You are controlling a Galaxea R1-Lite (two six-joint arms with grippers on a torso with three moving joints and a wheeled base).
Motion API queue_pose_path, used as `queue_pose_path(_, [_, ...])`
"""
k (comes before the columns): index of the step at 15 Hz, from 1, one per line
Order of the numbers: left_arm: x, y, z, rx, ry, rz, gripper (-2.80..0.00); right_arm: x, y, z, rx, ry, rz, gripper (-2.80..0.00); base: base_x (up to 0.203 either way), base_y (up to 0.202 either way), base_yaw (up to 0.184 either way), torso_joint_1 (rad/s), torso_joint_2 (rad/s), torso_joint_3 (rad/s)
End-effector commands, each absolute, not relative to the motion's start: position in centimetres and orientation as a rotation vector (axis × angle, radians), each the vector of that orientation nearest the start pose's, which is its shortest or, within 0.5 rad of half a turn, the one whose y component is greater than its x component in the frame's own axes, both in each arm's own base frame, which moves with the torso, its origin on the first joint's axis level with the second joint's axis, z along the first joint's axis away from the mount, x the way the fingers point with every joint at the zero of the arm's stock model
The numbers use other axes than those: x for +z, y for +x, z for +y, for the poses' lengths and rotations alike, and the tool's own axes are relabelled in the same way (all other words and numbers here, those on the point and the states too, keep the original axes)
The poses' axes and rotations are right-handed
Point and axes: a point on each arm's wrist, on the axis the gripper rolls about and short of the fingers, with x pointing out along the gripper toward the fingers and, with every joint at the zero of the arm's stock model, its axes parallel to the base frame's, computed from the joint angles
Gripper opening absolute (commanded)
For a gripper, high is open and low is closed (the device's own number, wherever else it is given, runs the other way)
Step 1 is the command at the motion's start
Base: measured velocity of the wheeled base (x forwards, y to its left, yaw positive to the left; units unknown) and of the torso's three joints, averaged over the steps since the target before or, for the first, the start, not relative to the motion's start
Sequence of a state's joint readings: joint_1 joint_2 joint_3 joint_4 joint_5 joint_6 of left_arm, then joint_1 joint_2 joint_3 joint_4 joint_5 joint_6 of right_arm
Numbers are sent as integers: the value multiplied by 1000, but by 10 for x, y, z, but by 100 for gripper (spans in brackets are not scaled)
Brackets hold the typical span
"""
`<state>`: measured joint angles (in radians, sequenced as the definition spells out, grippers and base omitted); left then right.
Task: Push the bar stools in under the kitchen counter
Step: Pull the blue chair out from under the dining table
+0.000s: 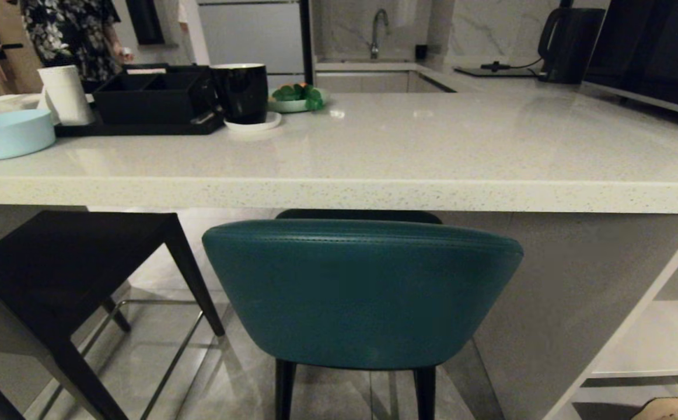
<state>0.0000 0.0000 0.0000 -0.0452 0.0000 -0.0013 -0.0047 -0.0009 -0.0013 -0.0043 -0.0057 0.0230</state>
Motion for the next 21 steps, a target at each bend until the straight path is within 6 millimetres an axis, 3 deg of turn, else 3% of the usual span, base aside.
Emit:
queue_pose_path(1, [75,-21,0,0,0,-28,-280,76,-23,0,-10,23,-8,-280,0,0,0,0,0,0])
queue_pose_path(7, [79,-20,0,6,1,11,-280,79,-20,0,-12,4,67,-280,0,0,0,0,0,0])
queue_pose_path(9, [100,-18,0,3,-6,27,-280,92,-17,0,-21,5,116,-280,0,0,0,0,0,0])
queue_pose_path(11, [121,-4,0,-14,-19,122,-280,113,-6,0,-5,11,168,-280,0,0,0,0,0,0])
queue_pose_path(13, [132,16,-1,-49,-23,226,-280,130,17,1,46,17,278,-280,0,0,0,0,0,0])
queue_pose_path(17, [126,69,-6,-105,-28,435,-280,147,81,7,179,31,495,-280,0,0,0,0,0,0])
queue_pose_path(21, [111,131,-10,-103,-34,538,-280,142,132,27,333,23,659,-280,0,0,0,0,0,0])
